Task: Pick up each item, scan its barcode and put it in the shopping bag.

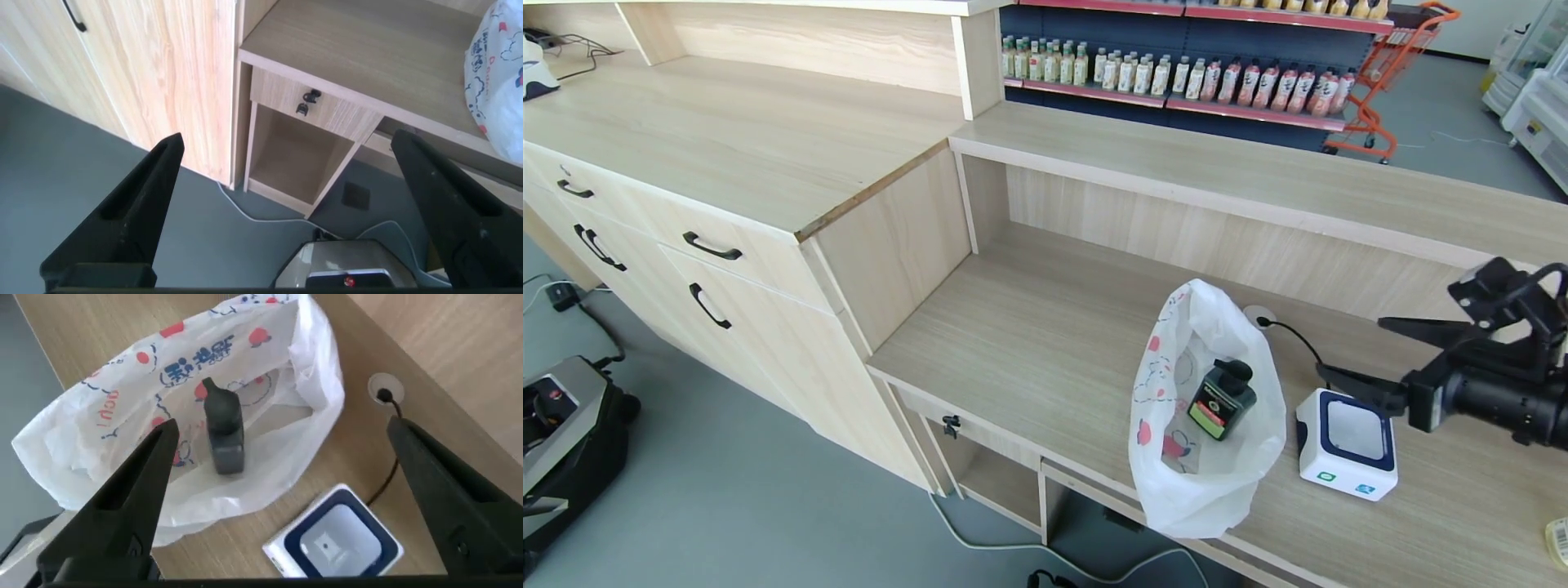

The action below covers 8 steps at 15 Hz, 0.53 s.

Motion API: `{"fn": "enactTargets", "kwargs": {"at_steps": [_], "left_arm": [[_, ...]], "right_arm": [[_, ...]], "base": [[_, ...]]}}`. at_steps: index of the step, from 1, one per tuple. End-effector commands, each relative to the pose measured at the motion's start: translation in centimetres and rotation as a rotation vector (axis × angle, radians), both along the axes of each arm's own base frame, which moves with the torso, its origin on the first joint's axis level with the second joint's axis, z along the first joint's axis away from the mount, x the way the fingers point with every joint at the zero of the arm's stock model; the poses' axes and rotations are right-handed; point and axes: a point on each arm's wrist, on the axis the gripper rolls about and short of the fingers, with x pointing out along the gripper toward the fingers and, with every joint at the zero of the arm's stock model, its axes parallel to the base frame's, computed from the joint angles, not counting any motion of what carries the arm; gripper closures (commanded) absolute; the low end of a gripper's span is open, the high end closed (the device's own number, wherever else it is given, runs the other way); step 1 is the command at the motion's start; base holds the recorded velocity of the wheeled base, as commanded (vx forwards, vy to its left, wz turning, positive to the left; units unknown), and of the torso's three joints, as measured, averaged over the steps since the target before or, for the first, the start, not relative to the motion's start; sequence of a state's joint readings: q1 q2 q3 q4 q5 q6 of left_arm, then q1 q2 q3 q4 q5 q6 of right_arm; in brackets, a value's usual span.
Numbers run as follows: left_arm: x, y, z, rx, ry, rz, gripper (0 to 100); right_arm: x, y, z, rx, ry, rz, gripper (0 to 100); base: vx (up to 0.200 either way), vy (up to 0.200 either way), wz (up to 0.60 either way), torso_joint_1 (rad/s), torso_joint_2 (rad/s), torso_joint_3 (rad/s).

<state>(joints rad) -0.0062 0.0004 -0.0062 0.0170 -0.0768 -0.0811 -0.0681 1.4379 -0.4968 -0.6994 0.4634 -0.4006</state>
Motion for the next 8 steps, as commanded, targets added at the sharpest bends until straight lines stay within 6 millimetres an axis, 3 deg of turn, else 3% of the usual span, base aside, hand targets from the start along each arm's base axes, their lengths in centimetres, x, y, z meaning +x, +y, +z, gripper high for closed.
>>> {"fn": "enactTargets", "kwargs": {"at_steps": [1, 5, 8], "left_arm": [[0.0, 0.0, 0.0, 0.000, -0.001, 0.000, 0], [0.0, 0.0, 0.0, 0.000, -0.001, 0.000, 0], [0.0, 0.0, 0.0, 0.000, -0.001, -0.001, 0]], "right_arm": [[-5.2, -1.7, 2.9, -0.036, -0.094, -0.119, 0], [-7.1, -2.7, 2.4, -0.119, -0.004, -0.395, 0], [-7.3, -3.4, 2.2, -0.166, 0.027, -0.620, 0]], "base": [[0.000, 0.000, 0.00, 0.000, 0.00, 0.000], [0.000, 0.000, -0.60, 0.001, 0.00, 0.006], [0.000, 0.000, -0.60, 0.001, 0.00, 0.005]]}}
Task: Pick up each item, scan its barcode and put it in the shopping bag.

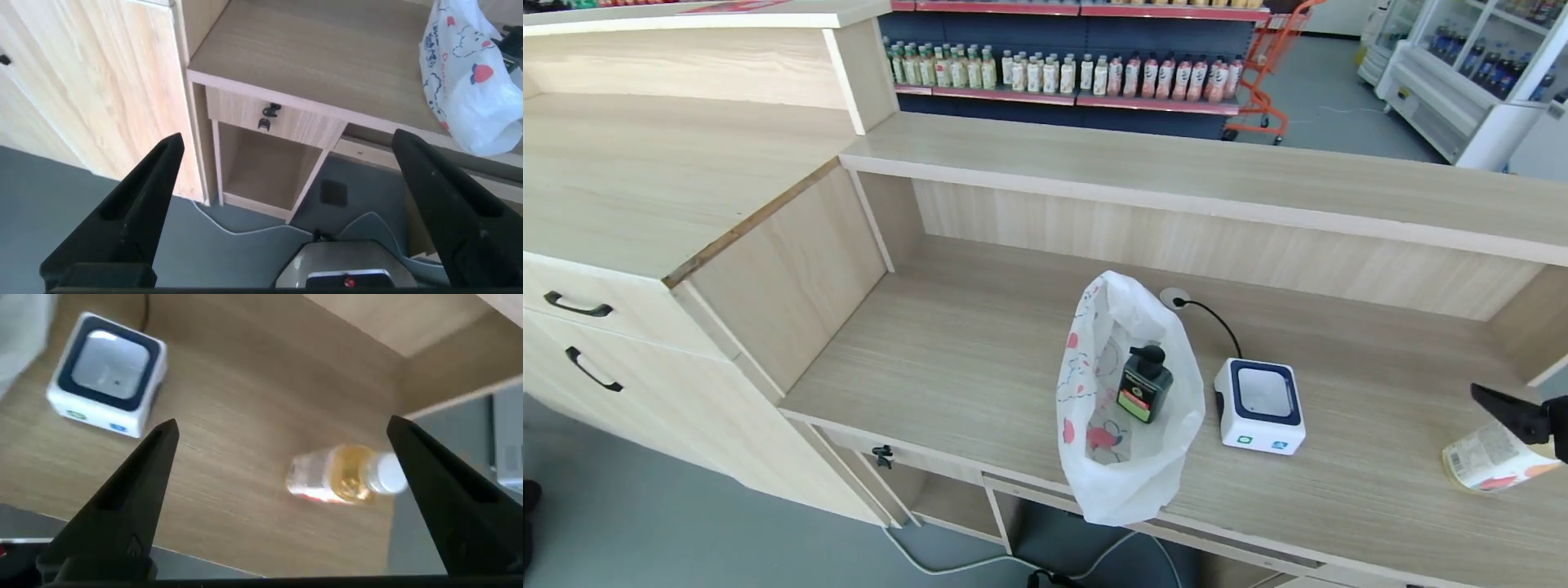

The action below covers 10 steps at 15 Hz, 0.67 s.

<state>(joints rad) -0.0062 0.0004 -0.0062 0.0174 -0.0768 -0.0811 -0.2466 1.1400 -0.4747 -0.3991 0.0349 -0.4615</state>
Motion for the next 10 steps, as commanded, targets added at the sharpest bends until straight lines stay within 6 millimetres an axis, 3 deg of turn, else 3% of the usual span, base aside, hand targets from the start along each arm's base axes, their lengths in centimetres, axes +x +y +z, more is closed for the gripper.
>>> {"fn": "enactTargets", "kwargs": {"at_steps": [1, 2, 4, 6, 10], "left_arm": [[0.0, 0.0, 0.0, 0.000, -0.001, 0.000, 0], [0.0, 0.0, 0.0, 0.000, -0.001, 0.000, 0], [0.0, 0.0, 0.0, -0.002, -0.001, 0.000, 0], [0.0, 0.0, 0.0, 0.000, -0.001, 0.000, 0], [0.0, 0.0, 0.0, 0.000, -0.001, 0.000, 0]], "right_arm": [[-0.6, -0.6, -0.4, -0.018, 0.037, -0.144, 0], [-1.0, -1.2, -1.5, -0.022, 0.133, -0.267, 0], [-0.8, -2.0, -3.3, 0.081, 0.245, -0.452, 0], [0.2, -2.1, -4.4, 0.264, 0.230, -0.522, 0], [2.2, -2.2, -5.7, 0.306, 0.223, -0.581, 0]], "base": [[0.000, 0.000, -0.60, -0.002, 0.01, 0.007], [0.000, 0.000, -0.60, 0.012, 0.01, -0.002], [0.000, 0.000, 0.00, 0.000, 0.00, 0.000], [0.000, 0.000, 0.00, 0.000, 0.00, 0.000], [0.000, 0.000, 0.00, 0.000, 0.00, 0.000]]}}
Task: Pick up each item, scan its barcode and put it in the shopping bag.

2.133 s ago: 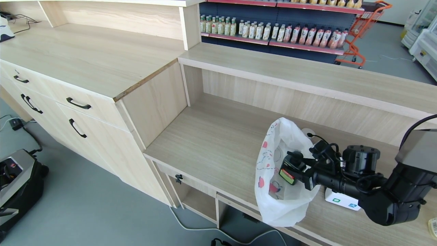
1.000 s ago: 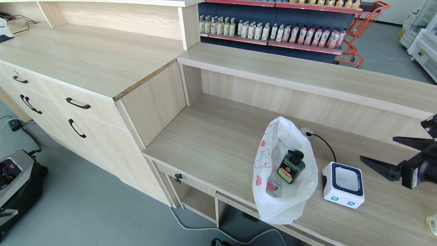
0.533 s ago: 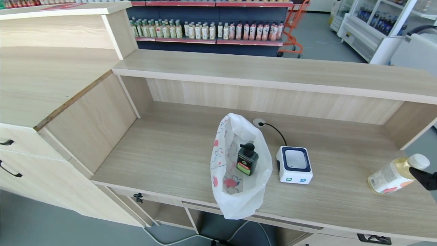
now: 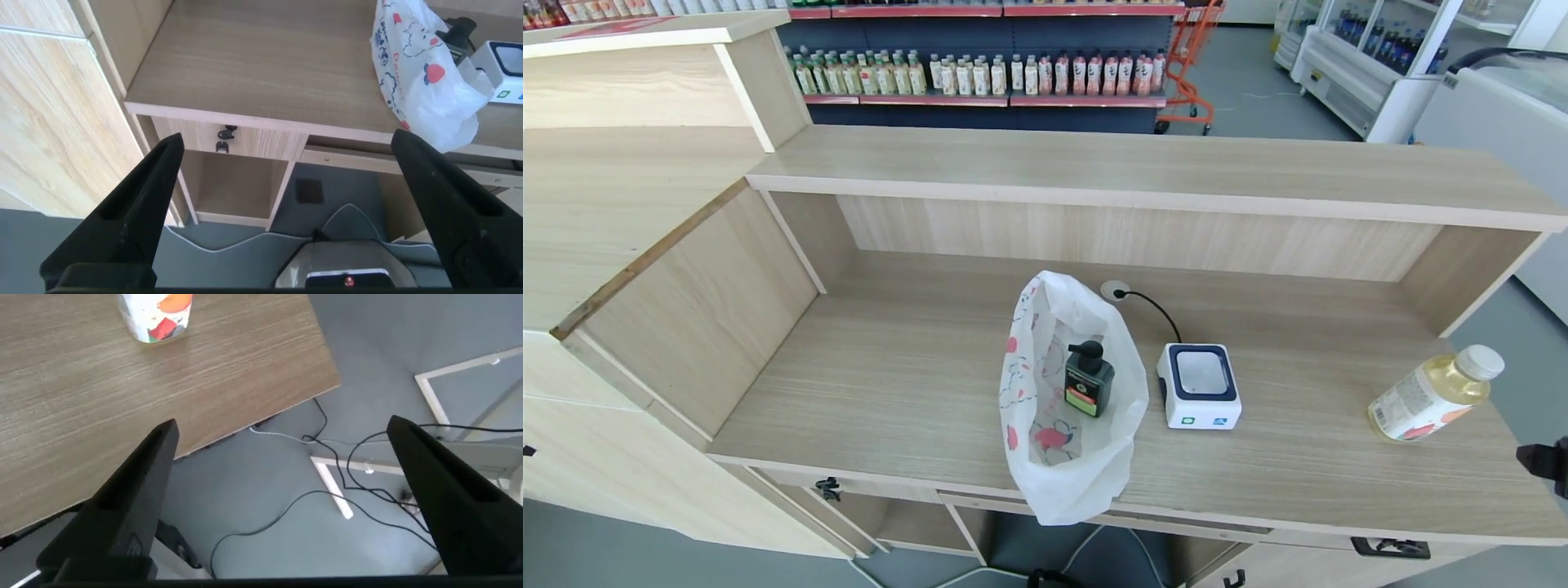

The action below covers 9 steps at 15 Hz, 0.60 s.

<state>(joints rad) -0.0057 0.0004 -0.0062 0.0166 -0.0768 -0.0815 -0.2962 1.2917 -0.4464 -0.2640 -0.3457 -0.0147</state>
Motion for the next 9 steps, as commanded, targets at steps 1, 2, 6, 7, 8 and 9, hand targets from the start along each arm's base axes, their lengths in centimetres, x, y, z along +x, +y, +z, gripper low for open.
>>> {"fn": "enactTargets", "kwargs": {"at_steps": [1, 2, 6, 7, 8, 9], "left_arm": [[0.0, 0.0, 0.0, 0.000, 0.000, 0.000, 0], [0.0, 0.0, 0.0, 0.000, 0.000, 0.000, 0], [0.0, 0.0, 0.0, 0.000, 0.000, 0.000, 0], [0.0, 0.0, 0.0, 0.000, 0.000, 0.000, 0], [0.0, 0.0, 0.0, 0.000, 0.000, 0.000, 0], [0.0, 0.0, 0.0, 0.000, 0.000, -0.002, 0]], "right_arm": [[1.4, -0.3, -1.3, 0.002, 0.046, -0.016, 0], [1.9, -0.7, -1.5, -0.008, 0.037, -0.038, 0], [4.0, -2.4, -3.1, -0.011, 0.024, -0.083, 0], [4.8, -2.5, -3.9, -0.009, 0.033, -0.076, 0], [5.5, -2.7, -4.5, -0.008, 0.035, -0.073, 0], [6.0, -2.6, -4.7, -0.012, 0.024, -0.066, 0]], "base": [[0.000, 0.000, 0.00, 0.000, 0.00, 0.000], [0.000, 0.000, 0.00, 0.000, 0.00, 0.000], [0.000, 0.000, 0.00, 0.000, 0.00, 0.000], [0.000, 0.000, 0.00, 0.000, 0.00, 0.000], [0.000, 0.000, 0.00, 0.000, 0.00, 0.000], [0.000, 0.000, 0.00, 0.000, 0.00, 0.000]]}}
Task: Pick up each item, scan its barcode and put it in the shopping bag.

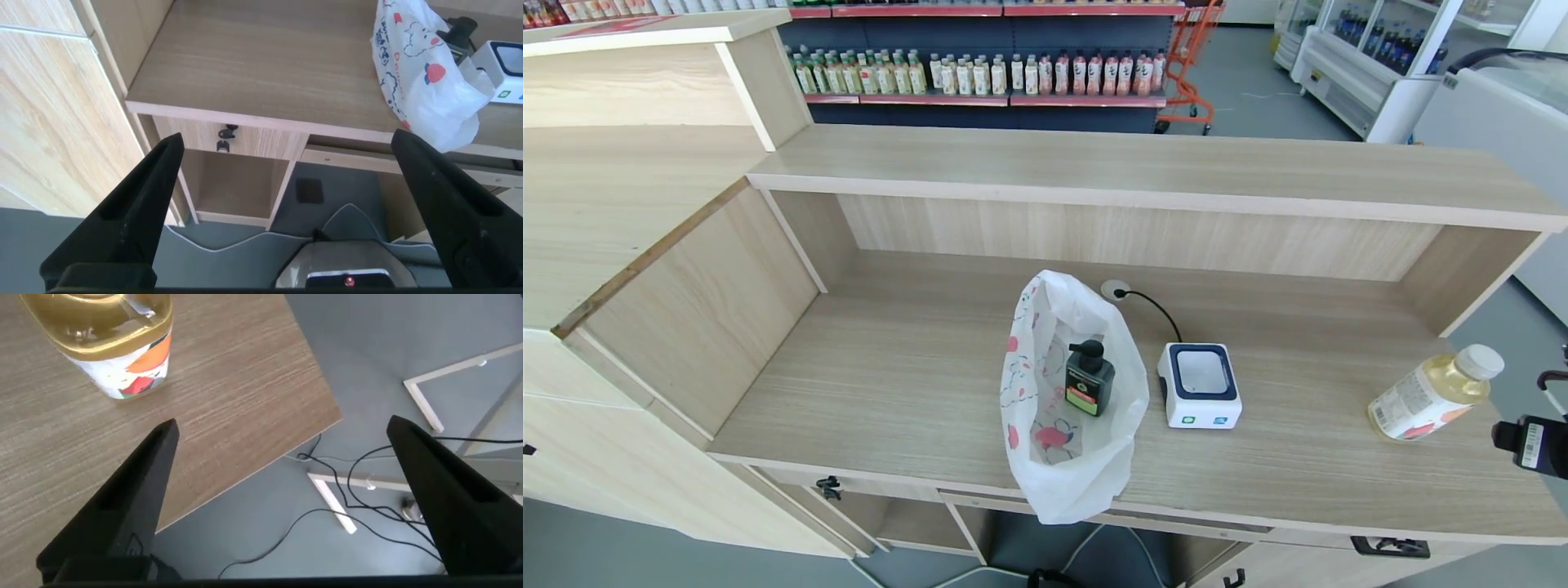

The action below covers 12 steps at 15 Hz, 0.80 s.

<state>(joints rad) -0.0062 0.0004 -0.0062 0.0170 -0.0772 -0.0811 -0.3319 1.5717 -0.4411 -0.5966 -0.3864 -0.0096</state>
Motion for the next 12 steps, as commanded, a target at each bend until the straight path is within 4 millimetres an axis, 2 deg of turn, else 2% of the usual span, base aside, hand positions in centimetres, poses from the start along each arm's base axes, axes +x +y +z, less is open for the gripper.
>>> {"fn": "enactTargets", "kwargs": {"at_steps": [1, 7, 12], "left_arm": [[0.0, 0.0, 0.0, -0.002, 0.000, 0.001, 0], [0.0, 0.0, 0.0, 0.000, -0.001, 0.001, 0], [0.0, 0.0, 0.0, 0.000, -0.001, 0.001, 0]], "right_arm": [[2.0, 0.1, -2.1, 0.004, 0.040, 0.037, 0], [4.3, 0.6, -3.4, 0.009, -0.011, 0.211, 0], [5.4, 0.5, -4.0, -0.002, -0.056, 0.240, 0]], "base": [[0.000, 0.000, 0.00, 0.000, 0.00, 0.000], [0.000, 0.000, 0.00, 0.000, 0.00, 0.000], [0.000, 0.000, 0.00, 0.000, 0.00, 0.000]]}}
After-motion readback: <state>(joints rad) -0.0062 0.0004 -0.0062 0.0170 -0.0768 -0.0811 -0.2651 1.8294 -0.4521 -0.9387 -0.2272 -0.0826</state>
